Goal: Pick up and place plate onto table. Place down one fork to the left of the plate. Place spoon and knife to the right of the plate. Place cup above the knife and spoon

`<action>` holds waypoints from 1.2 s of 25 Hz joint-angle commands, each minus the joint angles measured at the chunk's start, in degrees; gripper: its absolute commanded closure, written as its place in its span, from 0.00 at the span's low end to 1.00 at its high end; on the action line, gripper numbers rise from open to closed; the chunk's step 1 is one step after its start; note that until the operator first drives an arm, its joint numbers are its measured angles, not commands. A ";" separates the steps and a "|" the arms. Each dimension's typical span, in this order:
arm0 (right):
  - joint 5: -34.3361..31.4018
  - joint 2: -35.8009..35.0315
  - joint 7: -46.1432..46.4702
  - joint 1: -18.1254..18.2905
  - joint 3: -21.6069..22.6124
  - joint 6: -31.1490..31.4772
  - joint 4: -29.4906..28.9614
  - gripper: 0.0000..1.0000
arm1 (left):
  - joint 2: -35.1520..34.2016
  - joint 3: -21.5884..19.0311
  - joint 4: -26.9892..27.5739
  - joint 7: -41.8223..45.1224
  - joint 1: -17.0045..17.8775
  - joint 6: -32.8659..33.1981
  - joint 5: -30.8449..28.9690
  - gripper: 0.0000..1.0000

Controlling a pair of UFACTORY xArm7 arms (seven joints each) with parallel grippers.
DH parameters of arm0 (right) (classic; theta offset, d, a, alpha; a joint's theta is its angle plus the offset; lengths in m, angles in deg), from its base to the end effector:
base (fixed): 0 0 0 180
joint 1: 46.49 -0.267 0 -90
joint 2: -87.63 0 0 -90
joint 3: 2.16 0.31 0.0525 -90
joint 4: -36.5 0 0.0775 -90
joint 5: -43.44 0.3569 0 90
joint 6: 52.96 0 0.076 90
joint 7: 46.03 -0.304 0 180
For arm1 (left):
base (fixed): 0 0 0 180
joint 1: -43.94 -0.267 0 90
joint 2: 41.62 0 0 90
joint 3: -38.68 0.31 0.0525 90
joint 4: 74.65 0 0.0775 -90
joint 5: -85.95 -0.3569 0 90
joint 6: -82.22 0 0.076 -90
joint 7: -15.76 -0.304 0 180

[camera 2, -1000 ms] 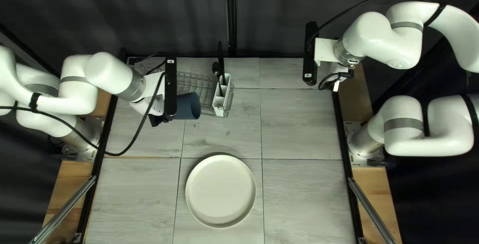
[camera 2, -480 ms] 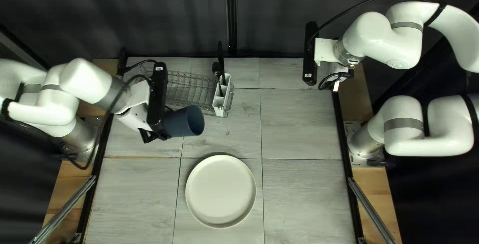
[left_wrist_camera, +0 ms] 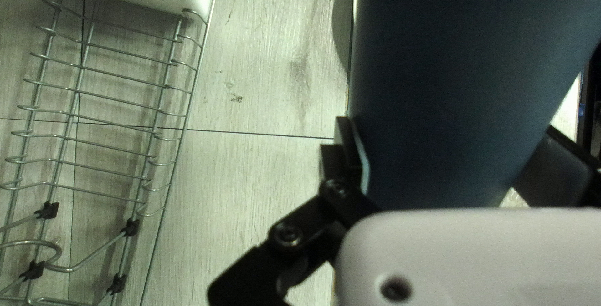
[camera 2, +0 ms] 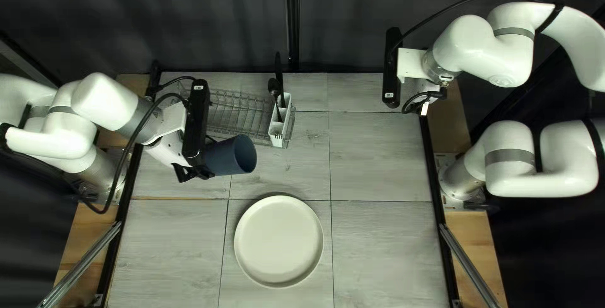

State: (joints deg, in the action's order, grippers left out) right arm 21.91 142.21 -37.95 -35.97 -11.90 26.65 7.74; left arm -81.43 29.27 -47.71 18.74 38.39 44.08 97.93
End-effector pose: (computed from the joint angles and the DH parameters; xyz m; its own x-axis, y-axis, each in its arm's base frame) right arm 0.2015 -0.1633 0.2305 0.9961 -0.0861 0.0212 -0.0887 -0.9673 0.2378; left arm 0.4127 -0.0357 0.2358 0.8732 0.1400 0.4667 0.0992 -0.9888 0.1111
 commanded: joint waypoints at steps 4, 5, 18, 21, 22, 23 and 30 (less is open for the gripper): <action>-0.40 0.70 0.23 -0.57 1.10 0.17 0.99 0.00 | 0.00 0.00 0.00 0.00 0.00 0.00 0.00 1.00; 0.24 1.69 -0.07 -1.47 2.49 0.76 2.02 0.00 | 0.00 0.00 0.00 0.00 0.00 0.00 0.00 1.00; 9.52 -0.24 -7.12 -14.96 22.25 -7.98 4.51 0.00 | 0.00 0.00 0.00 0.00 0.00 0.00 0.00 1.00; 7.71 -5.83 -6.43 -14.55 23.09 -14.14 2.22 0.00 | 0.00 0.00 0.00 0.00 0.00 0.00 0.00 1.00; 7.35 -6.25 -6.23 -14.54 23.15 -15.18 2.17 0.00 | 0.00 0.00 0.00 0.00 0.00 0.00 0.00 1.00; 6.15 -8.76 -6.15 -14.13 23.43 -19.09 1.56 0.00 | 0.00 0.00 0.00 0.00 0.00 0.00 0.00 1.00; -2.06 -18.86 -7.61 -10.49 26.08 -36.76 -1.13 0.00 | 0.00 0.00 0.00 0.00 0.00 0.00 0.00 1.00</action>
State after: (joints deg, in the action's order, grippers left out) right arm 23.91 127.71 -44.70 -48.49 12.68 -3.81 8.35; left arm -81.43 29.27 -47.71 18.74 38.39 44.08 97.93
